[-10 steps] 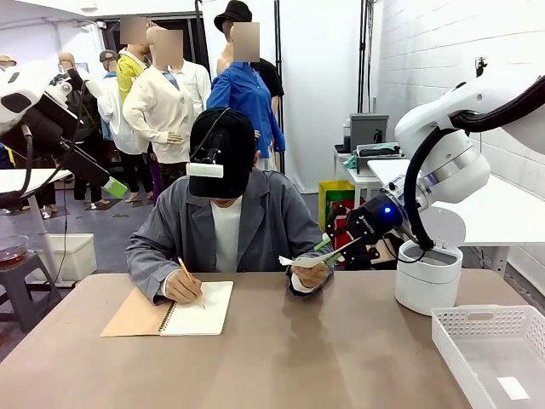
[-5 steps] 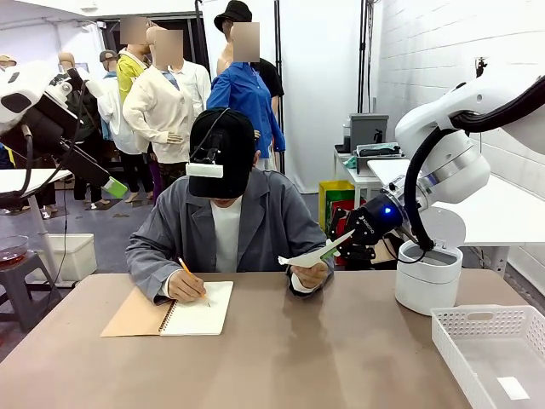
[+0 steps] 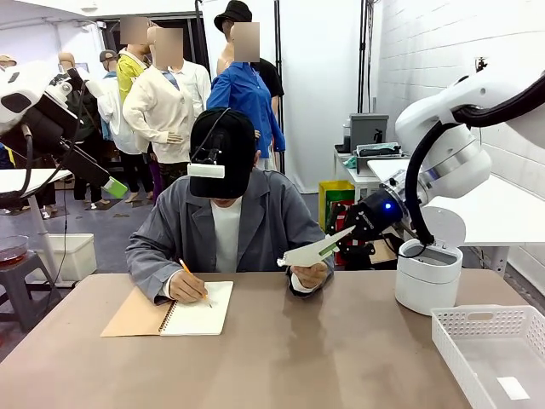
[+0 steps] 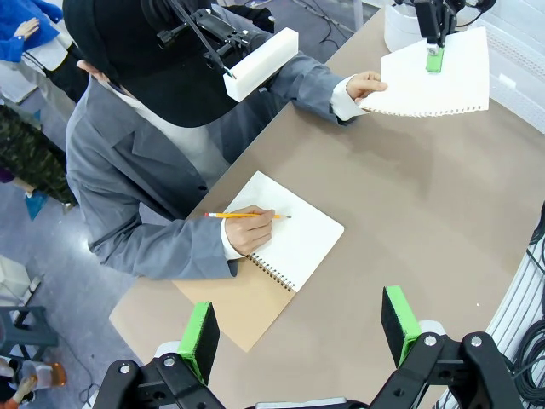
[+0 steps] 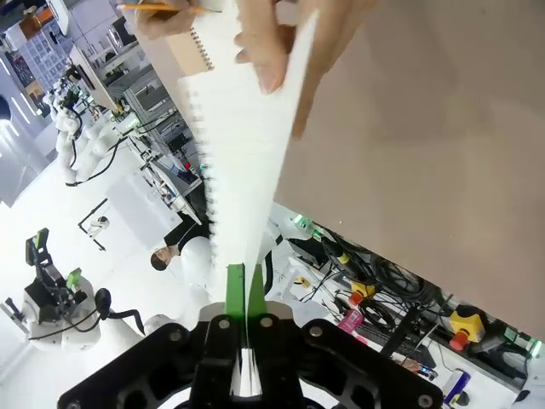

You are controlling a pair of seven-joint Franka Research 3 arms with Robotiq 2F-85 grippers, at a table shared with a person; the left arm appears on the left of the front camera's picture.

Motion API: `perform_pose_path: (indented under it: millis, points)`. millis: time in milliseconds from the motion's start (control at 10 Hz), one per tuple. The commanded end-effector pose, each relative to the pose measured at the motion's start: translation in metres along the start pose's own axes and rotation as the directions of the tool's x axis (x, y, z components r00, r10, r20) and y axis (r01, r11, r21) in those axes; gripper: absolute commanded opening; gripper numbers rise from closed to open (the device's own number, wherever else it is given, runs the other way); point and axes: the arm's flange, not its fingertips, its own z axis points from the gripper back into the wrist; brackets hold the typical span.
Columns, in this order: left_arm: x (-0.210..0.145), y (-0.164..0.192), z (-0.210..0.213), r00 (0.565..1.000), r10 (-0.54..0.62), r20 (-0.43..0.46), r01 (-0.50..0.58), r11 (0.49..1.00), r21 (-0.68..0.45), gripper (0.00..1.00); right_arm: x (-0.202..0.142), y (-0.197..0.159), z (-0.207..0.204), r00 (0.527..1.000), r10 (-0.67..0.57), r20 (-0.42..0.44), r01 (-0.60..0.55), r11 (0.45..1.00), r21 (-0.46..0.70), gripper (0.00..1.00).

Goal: Sort the paper based on its condition.
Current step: If a person hands you a paper, place it in the Organizing basket , and if it's crumpled, put it in the Trash can.

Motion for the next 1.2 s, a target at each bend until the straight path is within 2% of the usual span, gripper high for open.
perform_pose_path:
  millis: [0,300,500,700,1000,1100]
  points:
    - [0.0,0.0,0.0,1.0,0.006,-0.002,-0.006,1.0,-0.011,1.0,-0.03,0.005,0.001,0.998,0.067,-0.009,-0.068,0.997,-0.03,0.0]
    - [0.0,0.0,0.0,1.0,0.006,-0.002,-0.006,1.0,-0.011,1.0,-0.075,0.015,0.014,0.986,0.169,0.004,-0.169,0.983,-0.076,0.0]
    - [0.0,0.0,0.0,1.0,0.006,-0.002,-0.006,1.0,-0.011,1.0,-0.122,0.023,0.026,0.953,0.3,0.033,-0.286,0.934,-0.213,0.0]
    - [0.0,0.0,0.0,1.0,0.006,-0.002,-0.006,1.0,-0.011,1.0,-0.174,0.024,0.045,0.854,0.512,0.089,-0.437,0.8,-0.411,0.0]
    - [0.0,0.0,0.0,1.0,0.006,-0.002,-0.006,1.0,-0.011,1.0,-0.22,0.022,0.068,0.744,0.656,0.127,-0.498,0.672,-0.549,0.0]
    - [0.0,0.0,0.0,1.0,0.006,-0.002,-0.006,1.0,-0.011,1.0,-0.231,0.02,0.074,0.707,0.691,0.151,-0.472,0.621,-0.626,0.0]
